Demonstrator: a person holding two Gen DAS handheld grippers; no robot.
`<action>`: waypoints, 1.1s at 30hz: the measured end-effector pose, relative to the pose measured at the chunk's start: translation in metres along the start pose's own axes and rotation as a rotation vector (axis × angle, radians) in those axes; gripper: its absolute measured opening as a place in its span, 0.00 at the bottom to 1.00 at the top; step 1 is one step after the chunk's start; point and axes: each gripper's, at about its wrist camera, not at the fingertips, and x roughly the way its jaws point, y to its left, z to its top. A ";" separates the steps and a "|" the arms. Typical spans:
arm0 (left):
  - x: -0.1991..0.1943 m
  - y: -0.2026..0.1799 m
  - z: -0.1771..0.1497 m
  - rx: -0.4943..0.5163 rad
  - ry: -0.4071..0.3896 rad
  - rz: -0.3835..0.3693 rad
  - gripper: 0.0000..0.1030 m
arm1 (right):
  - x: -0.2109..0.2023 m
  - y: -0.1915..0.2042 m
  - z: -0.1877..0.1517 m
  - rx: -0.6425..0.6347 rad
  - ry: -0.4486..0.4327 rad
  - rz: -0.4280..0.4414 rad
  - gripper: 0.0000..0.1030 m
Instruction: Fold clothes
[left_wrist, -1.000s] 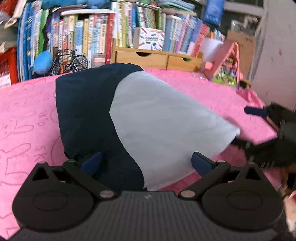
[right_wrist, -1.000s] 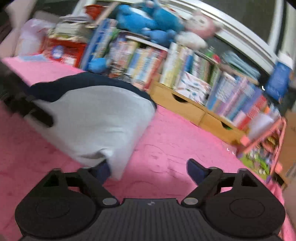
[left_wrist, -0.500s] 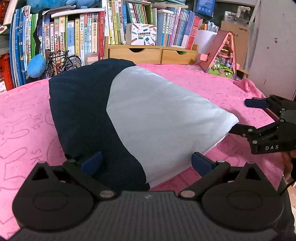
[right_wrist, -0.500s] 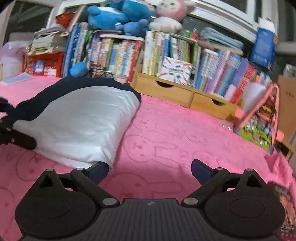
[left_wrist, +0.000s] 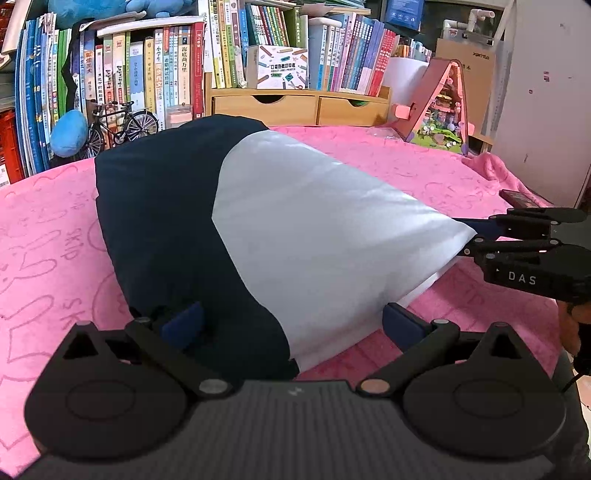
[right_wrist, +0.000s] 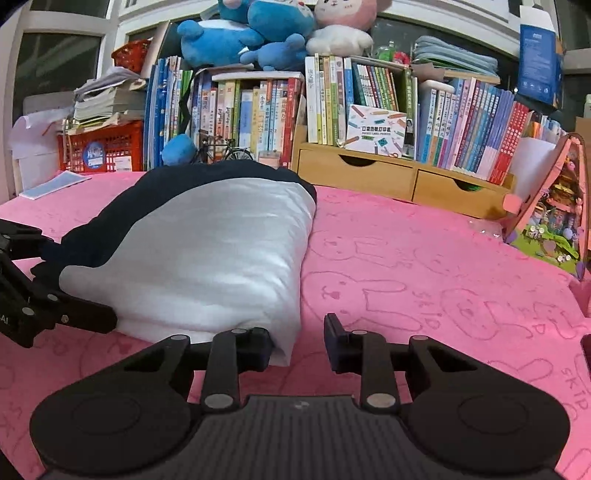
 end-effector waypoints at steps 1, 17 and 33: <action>-0.001 0.001 -0.001 0.007 0.001 -0.007 1.00 | 0.000 0.000 0.000 0.009 0.000 0.001 0.27; -0.017 0.012 -0.014 0.146 0.033 0.008 1.00 | -0.029 -0.010 -0.014 0.108 0.014 -0.030 0.26; -0.045 0.031 -0.015 -0.191 0.134 0.102 1.00 | -0.039 -0.031 -0.010 0.111 0.070 0.199 1.00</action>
